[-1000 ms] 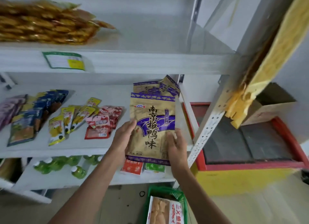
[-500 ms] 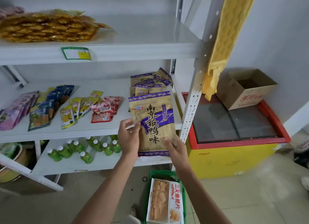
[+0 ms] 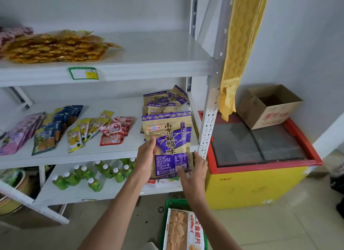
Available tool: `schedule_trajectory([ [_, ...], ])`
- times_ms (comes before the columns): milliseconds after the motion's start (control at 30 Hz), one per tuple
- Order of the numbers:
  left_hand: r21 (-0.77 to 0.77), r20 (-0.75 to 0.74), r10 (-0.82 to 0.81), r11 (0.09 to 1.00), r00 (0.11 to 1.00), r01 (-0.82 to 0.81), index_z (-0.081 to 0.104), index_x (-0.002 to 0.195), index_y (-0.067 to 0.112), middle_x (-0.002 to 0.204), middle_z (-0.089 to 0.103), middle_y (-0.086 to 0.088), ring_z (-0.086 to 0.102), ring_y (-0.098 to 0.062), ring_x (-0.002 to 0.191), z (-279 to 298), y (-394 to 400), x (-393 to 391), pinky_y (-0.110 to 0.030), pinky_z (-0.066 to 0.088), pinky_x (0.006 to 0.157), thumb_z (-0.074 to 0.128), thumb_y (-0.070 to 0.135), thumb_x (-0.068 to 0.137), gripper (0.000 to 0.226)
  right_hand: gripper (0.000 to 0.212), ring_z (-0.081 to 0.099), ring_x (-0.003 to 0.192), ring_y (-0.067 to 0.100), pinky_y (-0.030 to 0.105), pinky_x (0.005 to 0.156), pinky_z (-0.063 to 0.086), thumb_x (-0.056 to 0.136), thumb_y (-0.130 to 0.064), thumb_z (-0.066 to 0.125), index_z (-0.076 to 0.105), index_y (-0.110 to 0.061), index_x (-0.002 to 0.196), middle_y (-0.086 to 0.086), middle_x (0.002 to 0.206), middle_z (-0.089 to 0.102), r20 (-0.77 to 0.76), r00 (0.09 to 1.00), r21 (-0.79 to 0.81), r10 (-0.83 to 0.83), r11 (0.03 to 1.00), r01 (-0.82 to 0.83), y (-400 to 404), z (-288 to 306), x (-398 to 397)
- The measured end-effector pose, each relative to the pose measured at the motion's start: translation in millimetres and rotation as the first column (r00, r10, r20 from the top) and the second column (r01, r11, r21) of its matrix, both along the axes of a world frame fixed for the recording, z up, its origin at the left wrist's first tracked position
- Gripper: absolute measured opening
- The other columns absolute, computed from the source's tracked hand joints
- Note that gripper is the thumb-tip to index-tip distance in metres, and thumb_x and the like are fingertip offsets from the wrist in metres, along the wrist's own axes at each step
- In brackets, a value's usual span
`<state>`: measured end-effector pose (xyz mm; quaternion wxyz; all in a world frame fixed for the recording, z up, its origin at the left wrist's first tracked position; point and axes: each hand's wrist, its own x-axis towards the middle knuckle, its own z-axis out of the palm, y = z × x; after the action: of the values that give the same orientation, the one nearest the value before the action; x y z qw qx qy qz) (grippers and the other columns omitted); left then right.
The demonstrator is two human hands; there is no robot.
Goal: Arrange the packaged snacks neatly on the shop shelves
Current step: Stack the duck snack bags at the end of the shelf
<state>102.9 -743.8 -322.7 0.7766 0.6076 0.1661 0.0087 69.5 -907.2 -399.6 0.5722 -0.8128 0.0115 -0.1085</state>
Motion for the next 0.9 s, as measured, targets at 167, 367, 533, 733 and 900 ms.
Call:
schedule_trajectory([
  [167,0.011,0.012,-0.077,0.997,0.997,0.076,0.062,0.126,0.010,0.111,0.078,-0.015,0.076,-0.040,0.102,6,9,6,-0.058,0.057,0.098,0.060,0.058,0.097,0.056,0.051,0.066,0.123,0.016,0.051,0.095,0.060,0.092,-0.058,0.073,0.058,-0.037,0.135,-0.005,0.132,0.069,-0.065,0.975,0.263,0.210,0.947,-0.187,-7,-2,12],
  [367,0.191,0.188,0.316,0.917,0.930,-0.350,0.057,0.117,0.015,0.110,0.069,0.003,0.068,-0.021,0.107,5,0,12,-0.025,0.049,0.074,0.071,0.044,0.096,0.038,0.026,0.076,0.101,0.012,0.043,0.079,0.066,0.094,-0.033,0.077,0.067,-0.026,0.117,-0.007,0.106,0.078,-0.046,0.997,0.293,0.057,0.955,-0.041,-8,0,11],
  [533,0.088,0.032,-0.054,0.995,0.998,0.051,0.055,0.126,0.039,0.125,0.069,0.004,0.070,-0.021,0.112,-4,-21,6,-0.046,0.057,0.097,0.074,0.078,0.070,0.070,0.035,0.068,0.089,0.001,0.022,0.067,0.061,0.094,-0.052,0.069,0.068,-0.038,0.126,-0.021,0.111,0.068,0.168,0.986,-0.169,-0.002,0.985,0.031,22,6,13],
  [733,0.169,-0.034,0.010,0.986,0.999,-0.004,0.069,0.099,0.016,0.089,0.074,-0.003,0.071,-0.023,0.080,-13,26,39,-0.028,0.056,0.065,0.063,0.057,0.097,0.041,0.036,0.052,0.124,0.002,0.034,0.086,0.061,0.102,-0.057,0.053,0.063,-0.043,0.133,-0.020,0.139,0.044,0.257,0.944,-0.324,0.206,0.939,-0.117,36,4,25],
  [900,0.144,-0.103,-0.098,0.983,0.990,0.113,0.073,0.100,0.008,0.088,0.079,-0.008,0.074,-0.027,0.081,-23,54,74,-0.037,0.057,0.074,0.071,0.062,0.087,0.055,0.046,0.044,0.133,0.015,0.033,0.096,0.052,0.089,-0.051,0.073,0.054,-0.033,0.127,-0.007,0.147,0.038,0.139,0.985,-0.423,0.104,0.905,-0.036,49,-4,73],
])
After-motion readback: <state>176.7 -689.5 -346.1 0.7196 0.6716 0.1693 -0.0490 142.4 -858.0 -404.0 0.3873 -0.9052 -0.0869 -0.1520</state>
